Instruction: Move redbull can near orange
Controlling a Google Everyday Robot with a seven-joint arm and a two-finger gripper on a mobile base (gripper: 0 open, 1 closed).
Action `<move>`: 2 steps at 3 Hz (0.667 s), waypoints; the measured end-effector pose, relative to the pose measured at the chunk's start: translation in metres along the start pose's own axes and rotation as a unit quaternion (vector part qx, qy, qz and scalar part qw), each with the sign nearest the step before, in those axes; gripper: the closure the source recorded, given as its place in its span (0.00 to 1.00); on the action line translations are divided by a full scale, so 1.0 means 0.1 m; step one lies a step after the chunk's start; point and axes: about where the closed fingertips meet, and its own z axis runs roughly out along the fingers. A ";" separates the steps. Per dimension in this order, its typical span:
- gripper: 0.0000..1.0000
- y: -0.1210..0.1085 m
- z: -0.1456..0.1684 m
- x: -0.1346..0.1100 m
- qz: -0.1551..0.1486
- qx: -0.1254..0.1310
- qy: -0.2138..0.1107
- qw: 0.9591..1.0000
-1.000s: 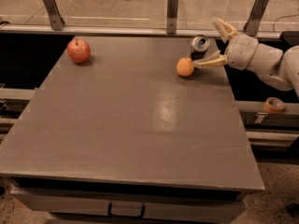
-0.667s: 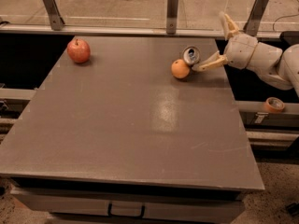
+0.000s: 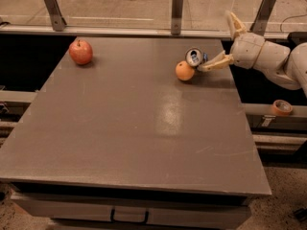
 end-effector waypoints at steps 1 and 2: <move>0.00 -0.02 -0.04 -0.01 -0.002 -0.004 0.008 1.000; 0.00 -0.02 -0.24 -0.04 -0.003 -0.007 0.032 0.999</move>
Offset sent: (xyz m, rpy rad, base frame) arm -0.0314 -0.0511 0.0049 -0.0991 0.0605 -0.0624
